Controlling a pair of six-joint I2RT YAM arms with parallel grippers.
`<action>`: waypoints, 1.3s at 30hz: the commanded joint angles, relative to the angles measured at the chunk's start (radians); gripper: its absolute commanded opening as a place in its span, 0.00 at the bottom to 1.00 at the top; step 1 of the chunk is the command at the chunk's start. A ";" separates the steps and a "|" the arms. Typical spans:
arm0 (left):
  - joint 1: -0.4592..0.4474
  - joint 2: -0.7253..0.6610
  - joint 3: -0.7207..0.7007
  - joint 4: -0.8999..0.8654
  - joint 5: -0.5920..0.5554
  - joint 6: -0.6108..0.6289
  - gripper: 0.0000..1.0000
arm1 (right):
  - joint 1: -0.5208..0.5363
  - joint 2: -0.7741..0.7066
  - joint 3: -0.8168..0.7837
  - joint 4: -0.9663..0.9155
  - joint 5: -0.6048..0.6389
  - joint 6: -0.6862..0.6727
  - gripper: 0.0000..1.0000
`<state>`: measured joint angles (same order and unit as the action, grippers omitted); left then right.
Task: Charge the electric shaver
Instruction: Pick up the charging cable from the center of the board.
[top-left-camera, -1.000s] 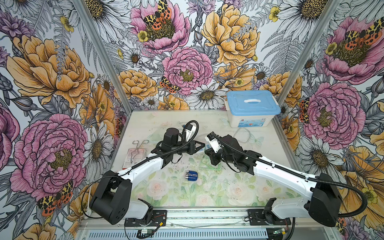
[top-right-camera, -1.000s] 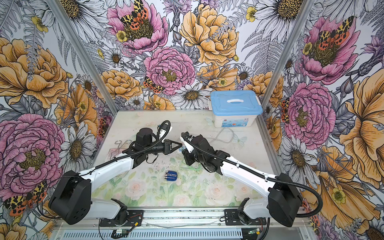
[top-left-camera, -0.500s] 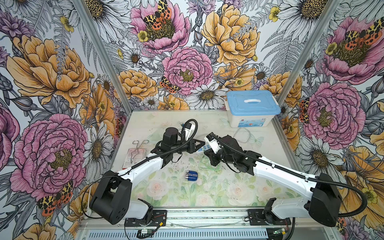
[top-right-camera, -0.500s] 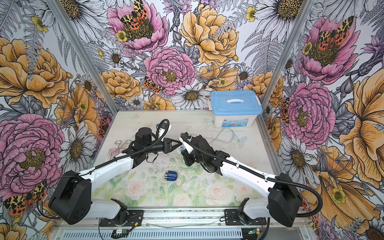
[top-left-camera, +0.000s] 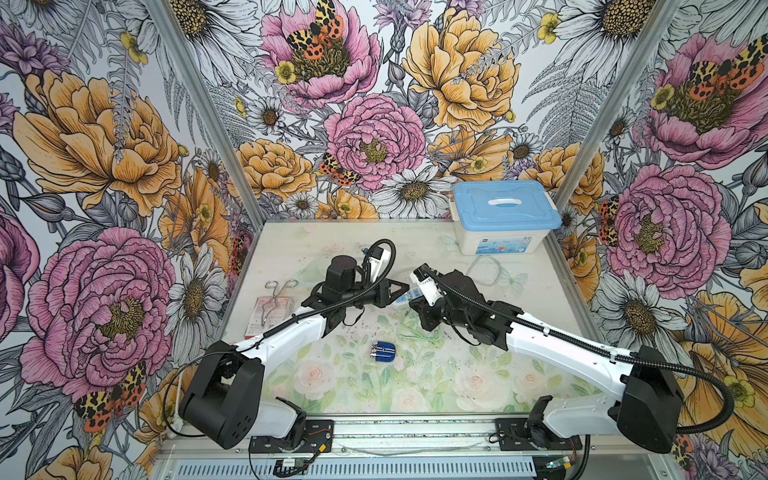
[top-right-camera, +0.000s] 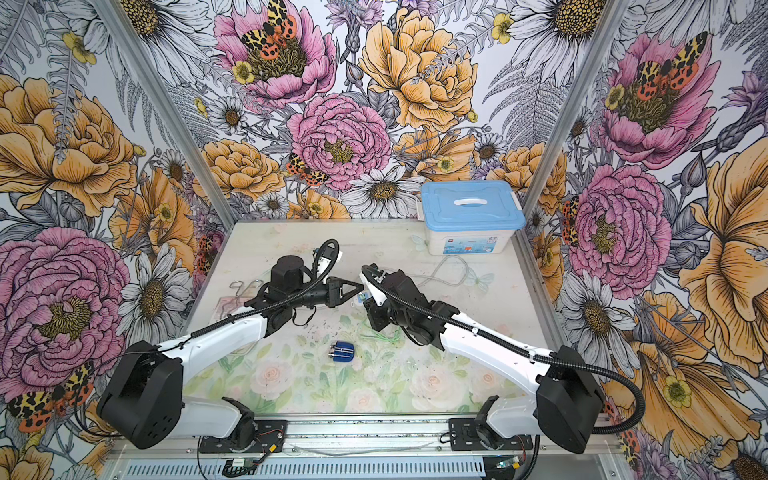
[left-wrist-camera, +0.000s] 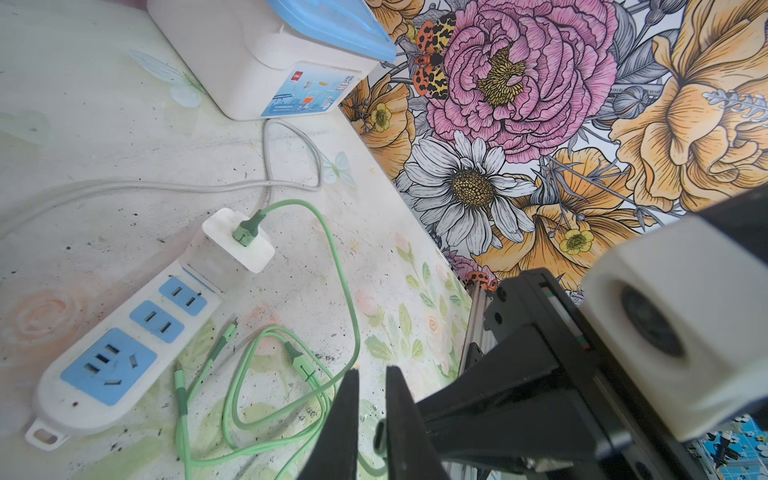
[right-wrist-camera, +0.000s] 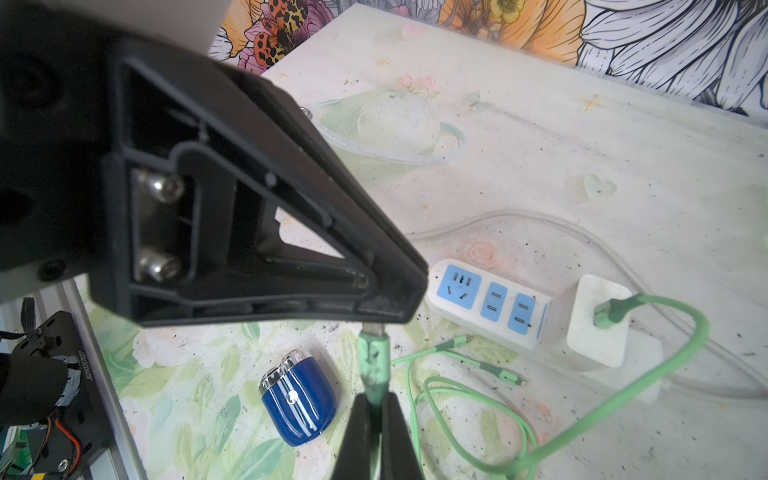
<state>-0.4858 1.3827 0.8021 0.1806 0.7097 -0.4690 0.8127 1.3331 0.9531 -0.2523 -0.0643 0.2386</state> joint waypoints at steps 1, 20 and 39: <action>0.006 -0.016 -0.012 0.005 0.037 0.013 0.17 | -0.001 0.014 0.042 0.008 0.025 0.008 0.00; -0.001 -0.007 -0.010 0.005 0.054 0.015 0.06 | -0.006 0.010 0.048 0.010 0.046 0.002 0.00; -0.007 0.003 -0.003 0.005 0.065 0.015 0.02 | -0.007 0.008 0.055 0.010 0.058 -0.001 0.00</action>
<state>-0.4877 1.3827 0.8021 0.1806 0.7376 -0.4683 0.8120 1.3472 0.9718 -0.2573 -0.0330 0.2382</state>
